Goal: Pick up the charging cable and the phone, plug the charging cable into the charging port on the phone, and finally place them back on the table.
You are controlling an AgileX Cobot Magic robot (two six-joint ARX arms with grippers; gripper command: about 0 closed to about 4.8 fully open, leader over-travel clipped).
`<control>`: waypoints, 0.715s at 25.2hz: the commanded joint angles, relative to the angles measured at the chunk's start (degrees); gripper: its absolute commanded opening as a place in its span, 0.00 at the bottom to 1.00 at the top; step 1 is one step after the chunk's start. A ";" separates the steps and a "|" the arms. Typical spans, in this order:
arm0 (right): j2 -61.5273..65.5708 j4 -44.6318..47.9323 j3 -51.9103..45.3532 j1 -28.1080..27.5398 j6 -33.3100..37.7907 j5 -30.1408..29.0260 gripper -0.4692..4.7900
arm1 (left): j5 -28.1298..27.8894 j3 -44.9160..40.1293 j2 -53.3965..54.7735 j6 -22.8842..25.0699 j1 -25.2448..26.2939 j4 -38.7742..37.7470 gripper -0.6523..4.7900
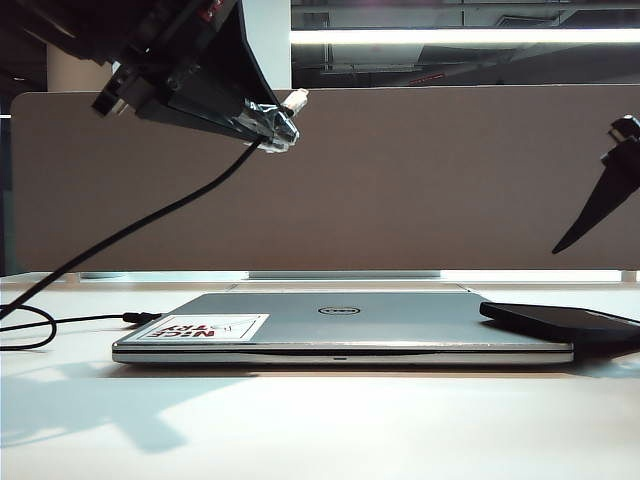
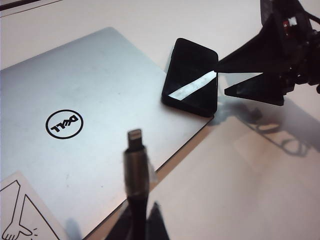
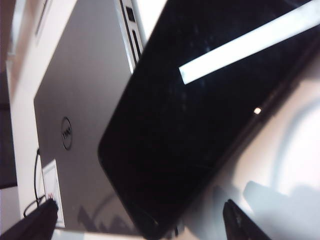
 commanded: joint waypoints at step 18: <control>12.81 13.60 0.46 0.09 4.02 1.14 0.88 | 0.22 0.04 -0.13 0.13 -0.04 1.07 0.11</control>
